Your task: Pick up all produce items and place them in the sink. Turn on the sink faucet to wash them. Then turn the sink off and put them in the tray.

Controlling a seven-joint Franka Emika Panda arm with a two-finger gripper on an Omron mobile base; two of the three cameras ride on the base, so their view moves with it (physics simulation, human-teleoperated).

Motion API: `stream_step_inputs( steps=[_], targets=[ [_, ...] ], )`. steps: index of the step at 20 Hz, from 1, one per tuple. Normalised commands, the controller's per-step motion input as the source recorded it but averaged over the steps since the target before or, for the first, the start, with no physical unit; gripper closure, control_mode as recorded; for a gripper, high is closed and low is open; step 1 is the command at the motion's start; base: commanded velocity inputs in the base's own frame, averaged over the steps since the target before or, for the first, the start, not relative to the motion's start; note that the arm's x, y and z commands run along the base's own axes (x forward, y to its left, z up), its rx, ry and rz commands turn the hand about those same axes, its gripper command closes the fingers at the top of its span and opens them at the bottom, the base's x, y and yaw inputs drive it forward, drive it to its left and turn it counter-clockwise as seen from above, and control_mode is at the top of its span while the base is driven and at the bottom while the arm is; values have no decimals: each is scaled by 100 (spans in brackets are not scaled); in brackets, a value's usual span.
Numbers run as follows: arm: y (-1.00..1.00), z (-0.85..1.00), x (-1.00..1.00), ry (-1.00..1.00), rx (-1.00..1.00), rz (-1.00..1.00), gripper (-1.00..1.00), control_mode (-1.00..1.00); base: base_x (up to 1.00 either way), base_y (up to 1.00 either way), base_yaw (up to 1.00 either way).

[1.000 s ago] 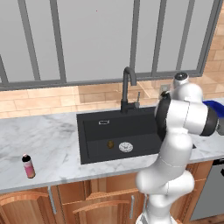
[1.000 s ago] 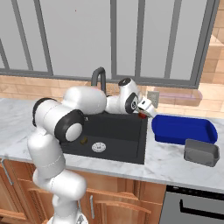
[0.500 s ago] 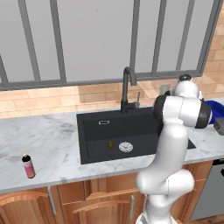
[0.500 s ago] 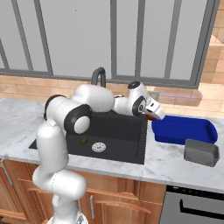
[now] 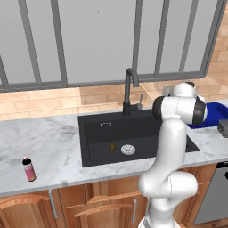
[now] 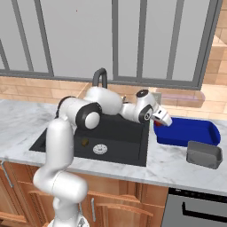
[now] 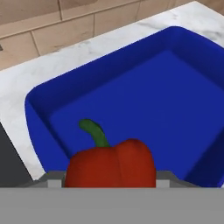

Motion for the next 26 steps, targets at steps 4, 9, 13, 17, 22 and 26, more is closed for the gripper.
stream_step_inputs(
  steps=[4,9,13,17,22,26],
  targets=[
    [-38,-14,30,0,0,0,100,-100,0,0,0],
    [-46,-3,23,0,0,1,100,-100,0,0,0],
    [-36,-8,19,0,2,1,100,-100,0,0,0],
    [-16,-33,10,0,3,0,100,-100,0,0,0],
    [-1,-49,2,2,2,0,100,-100,0,0,0],
    [6,-39,16,5,0,0,100,-100,0,0,0]
  ],
)
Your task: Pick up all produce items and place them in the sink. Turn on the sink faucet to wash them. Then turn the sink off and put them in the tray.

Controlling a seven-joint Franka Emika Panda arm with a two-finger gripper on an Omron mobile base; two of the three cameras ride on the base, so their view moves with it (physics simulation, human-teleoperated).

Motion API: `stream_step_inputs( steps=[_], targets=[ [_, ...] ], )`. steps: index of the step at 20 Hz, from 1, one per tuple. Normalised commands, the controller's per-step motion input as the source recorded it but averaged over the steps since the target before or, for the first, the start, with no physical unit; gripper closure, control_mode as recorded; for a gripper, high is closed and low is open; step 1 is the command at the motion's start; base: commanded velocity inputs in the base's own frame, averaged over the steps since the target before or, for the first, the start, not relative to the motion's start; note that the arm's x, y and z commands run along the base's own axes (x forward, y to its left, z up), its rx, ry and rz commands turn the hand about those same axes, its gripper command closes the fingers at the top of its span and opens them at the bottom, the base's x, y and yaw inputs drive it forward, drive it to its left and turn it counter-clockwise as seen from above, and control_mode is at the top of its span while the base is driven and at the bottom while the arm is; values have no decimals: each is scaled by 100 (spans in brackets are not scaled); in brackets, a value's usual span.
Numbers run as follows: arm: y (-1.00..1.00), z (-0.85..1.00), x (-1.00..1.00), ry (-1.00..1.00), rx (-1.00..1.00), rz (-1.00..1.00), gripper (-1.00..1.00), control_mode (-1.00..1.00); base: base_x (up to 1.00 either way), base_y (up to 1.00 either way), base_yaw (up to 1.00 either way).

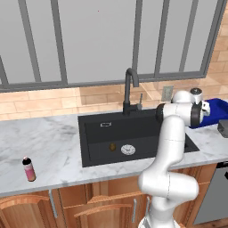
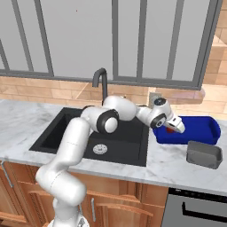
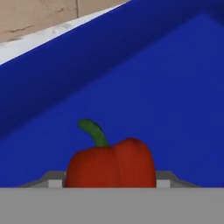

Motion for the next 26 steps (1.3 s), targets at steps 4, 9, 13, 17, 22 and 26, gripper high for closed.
stream_step_inputs(
  steps=[4,9,13,17,22,26],
  targets=[
    [7,-17,8,3,0,0,-100,-100,0,0,0],
    [0,2,0,0,0,0,-100,-100,0,0,0],
    [0,17,0,0,0,0,-100,-100,0,0,0],
    [0,32,0,0,0,0,-100,-100,0,0,0],
    [3,95,-28,-5,0,0,-100,-100,0,0,0],
    [10,100,-43,-4,0,0,-100,-100,0,0,0]
  ],
)
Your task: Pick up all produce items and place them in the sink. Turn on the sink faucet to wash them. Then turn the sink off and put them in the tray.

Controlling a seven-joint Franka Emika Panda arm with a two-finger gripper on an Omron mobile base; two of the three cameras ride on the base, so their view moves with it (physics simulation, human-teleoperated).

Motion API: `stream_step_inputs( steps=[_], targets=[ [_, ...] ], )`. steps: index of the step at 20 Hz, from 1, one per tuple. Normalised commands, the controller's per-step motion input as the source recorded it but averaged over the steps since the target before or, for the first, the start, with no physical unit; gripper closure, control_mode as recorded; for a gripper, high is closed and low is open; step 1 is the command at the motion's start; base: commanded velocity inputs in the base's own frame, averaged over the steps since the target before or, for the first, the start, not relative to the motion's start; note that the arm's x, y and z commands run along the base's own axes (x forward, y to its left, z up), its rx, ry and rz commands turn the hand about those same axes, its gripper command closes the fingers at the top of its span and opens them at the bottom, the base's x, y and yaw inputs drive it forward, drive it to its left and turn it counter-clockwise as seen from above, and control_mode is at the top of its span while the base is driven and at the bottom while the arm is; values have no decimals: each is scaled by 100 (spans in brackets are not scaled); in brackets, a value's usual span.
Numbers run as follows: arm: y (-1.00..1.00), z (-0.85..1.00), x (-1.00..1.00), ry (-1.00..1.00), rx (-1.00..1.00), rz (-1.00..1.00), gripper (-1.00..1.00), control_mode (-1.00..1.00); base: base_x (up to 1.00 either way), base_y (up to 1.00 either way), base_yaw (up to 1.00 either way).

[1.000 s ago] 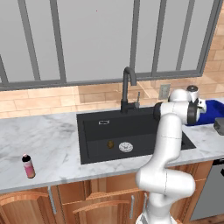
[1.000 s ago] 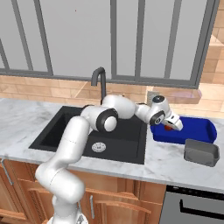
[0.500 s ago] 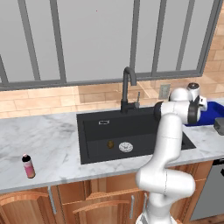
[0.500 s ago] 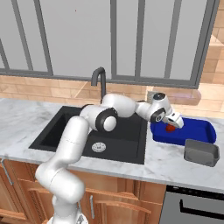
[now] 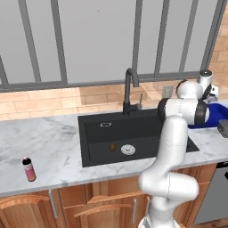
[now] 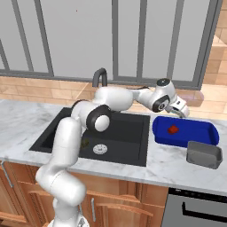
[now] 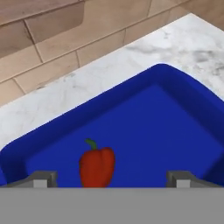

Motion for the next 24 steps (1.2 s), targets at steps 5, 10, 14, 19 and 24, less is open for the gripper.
stream_step_inputs(
  steps=[5,10,14,19,24],
  targets=[
    [39,72,-60,1,1,0,-100,-100,0,0,0],
    [75,12,-84,6,1,0,-100,-100,0,0,0],
    [87,0,-82,1,0,0,-100,-100,0,0,0],
    [84,0,-72,0,0,0,-100,-100,0,0,0],
    [68,4,-45,0,0,0,-100,-100,0,0,0]
  ],
)
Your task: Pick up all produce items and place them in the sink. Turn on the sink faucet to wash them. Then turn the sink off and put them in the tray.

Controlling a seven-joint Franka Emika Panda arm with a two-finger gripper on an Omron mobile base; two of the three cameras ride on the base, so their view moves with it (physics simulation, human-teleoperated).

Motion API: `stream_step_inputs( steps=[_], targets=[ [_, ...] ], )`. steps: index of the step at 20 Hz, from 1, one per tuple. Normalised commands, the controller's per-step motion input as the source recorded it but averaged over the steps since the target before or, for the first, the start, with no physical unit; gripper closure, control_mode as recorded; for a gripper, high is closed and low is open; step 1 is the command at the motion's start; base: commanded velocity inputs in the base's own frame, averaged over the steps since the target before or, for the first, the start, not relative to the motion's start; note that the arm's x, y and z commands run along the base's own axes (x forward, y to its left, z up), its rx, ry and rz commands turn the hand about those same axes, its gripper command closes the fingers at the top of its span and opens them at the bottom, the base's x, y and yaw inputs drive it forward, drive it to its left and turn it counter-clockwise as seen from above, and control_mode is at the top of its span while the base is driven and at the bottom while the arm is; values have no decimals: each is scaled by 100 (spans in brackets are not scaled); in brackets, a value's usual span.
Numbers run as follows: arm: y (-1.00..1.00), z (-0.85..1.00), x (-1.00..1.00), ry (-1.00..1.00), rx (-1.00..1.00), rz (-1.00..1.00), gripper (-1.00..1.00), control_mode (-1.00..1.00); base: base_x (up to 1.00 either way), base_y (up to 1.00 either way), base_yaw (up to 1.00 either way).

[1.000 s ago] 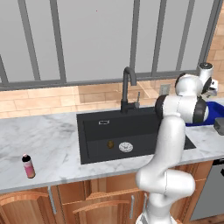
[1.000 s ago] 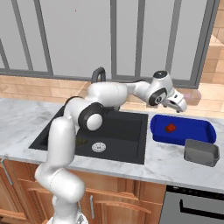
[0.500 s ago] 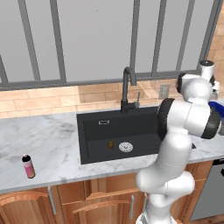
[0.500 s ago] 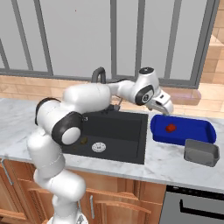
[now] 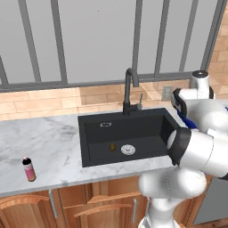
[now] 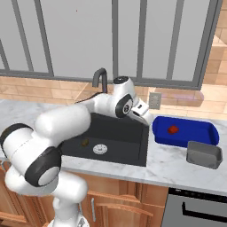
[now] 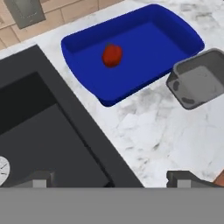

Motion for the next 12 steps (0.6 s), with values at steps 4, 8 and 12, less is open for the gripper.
stream_step_inputs(
  steps=[4,8,12],
  targets=[
    [57,8,-24,0,0,1,-100,-100,0,0,0],
    [47,0,-7,0,0,5,-100,-100,0,0,0],
    [48,0,0,0,0,8,-100,-100,0,0,0]
  ],
)
